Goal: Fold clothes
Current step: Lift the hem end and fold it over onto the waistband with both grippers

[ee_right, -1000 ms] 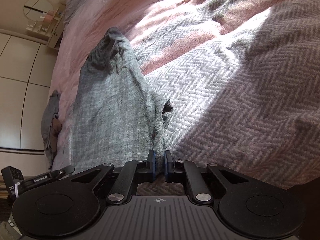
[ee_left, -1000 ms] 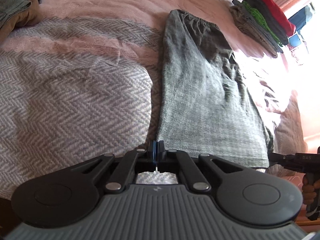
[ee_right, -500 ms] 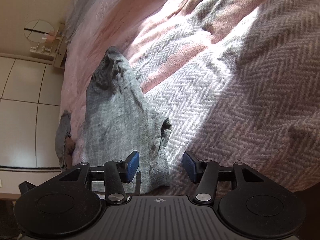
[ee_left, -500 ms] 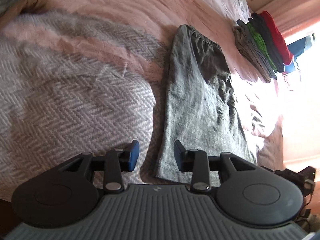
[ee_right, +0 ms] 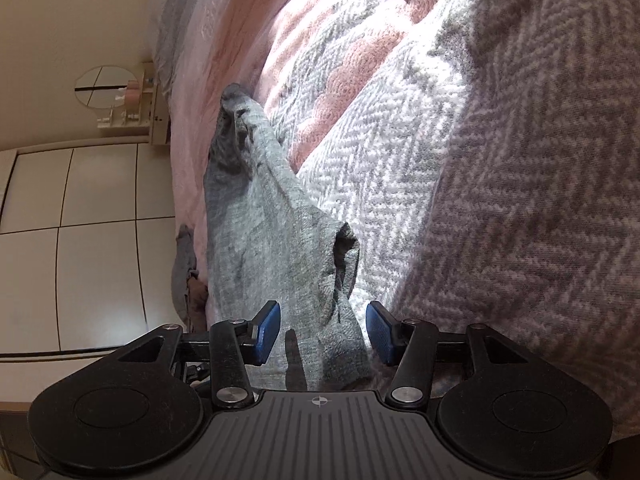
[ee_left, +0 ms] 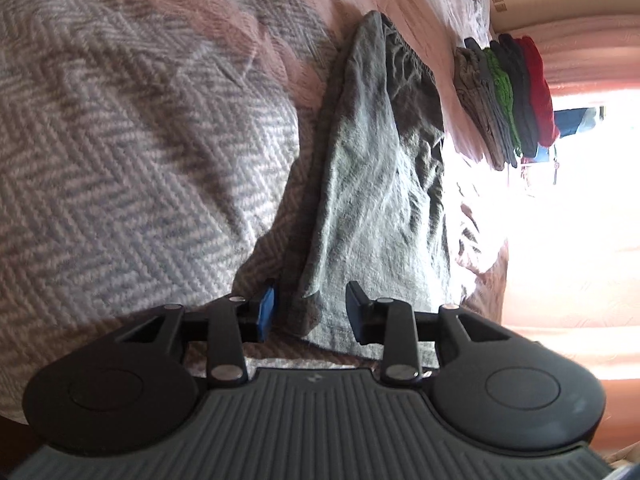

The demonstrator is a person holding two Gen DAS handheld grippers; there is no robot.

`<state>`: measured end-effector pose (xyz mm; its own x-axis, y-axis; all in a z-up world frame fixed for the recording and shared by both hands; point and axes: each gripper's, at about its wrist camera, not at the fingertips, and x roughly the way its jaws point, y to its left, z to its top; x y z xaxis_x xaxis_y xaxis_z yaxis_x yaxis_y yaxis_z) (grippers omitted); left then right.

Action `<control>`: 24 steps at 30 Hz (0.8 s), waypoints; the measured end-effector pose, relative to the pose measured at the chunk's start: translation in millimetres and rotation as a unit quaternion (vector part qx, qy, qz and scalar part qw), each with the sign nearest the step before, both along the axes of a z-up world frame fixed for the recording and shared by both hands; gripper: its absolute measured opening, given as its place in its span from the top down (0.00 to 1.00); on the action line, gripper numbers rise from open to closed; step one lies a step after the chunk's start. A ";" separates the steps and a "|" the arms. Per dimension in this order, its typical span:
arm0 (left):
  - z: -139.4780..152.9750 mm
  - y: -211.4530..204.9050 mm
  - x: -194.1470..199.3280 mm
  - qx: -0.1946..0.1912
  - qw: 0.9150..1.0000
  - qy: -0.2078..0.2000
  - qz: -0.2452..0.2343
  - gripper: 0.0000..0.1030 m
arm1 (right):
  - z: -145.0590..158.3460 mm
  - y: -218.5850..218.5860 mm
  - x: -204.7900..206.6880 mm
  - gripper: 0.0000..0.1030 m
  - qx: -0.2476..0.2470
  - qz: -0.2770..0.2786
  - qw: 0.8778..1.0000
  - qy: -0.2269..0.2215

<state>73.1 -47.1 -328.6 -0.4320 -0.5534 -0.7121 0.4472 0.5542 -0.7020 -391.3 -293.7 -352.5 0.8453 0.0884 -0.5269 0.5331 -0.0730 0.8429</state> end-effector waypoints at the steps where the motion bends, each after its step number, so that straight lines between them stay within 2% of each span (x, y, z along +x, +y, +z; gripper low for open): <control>1: -2.6 -0.1 0.9 -0.002 1.000 0.008 0.005 0.80 | -0.3 0.3 0.9 0.50 0.000 0.002 1.000 -0.002; 2: -4.7 -1.2 0.9 -0.002 1.000 0.012 0.003 0.90 | -0.5 0.1 2.4 0.51 0.001 0.005 1.000 -0.004; 3: -5.6 -1.7 0.1 -0.001 1.000 0.011 -0.002 0.91 | -0.3 0.6 4.7 0.61 0.001 0.010 1.000 -0.004; 4: -4.9 -1.2 -0.6 -0.002 1.000 0.009 -0.003 0.91 | -0.6 1.7 7.5 0.76 0.003 0.018 1.000 -0.003; 7: -0.2 3.4 -2.4 -0.010 1.000 0.005 0.003 0.94 | 2.0 4.4 11.9 0.92 0.001 0.036 0.999 0.001; 14: 16.5 22.8 -18.0 -0.047 0.998 0.026 0.033 0.95 | 42.7 -7.1 -0.8 0.95 -0.043 0.050 0.998 -0.005; 17: 20.6 35.4 -36.3 -0.048 0.997 0.041 0.037 0.95 | 60.2 -7.8 -9.7 0.95 -0.057 0.064 0.996 0.001; 22: 8.5 59.3 -64.3 -0.014 0.995 0.074 0.068 0.95 | 58.9 4.0 -33.6 0.95 -0.019 0.071 0.996 0.043; 24: 10.2 58.5 -65.3 -0.014 0.993 0.081 0.079 0.95 | 55.5 4.6 -36.3 0.95 0.003 0.063 0.997 0.048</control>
<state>7.8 11.3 -318.4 -0.4461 -0.6421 -0.6235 0.2364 0.5873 -0.7740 -427.6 -289.1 -297.0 0.7727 0.1938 -0.6045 0.6170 -0.0051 0.7870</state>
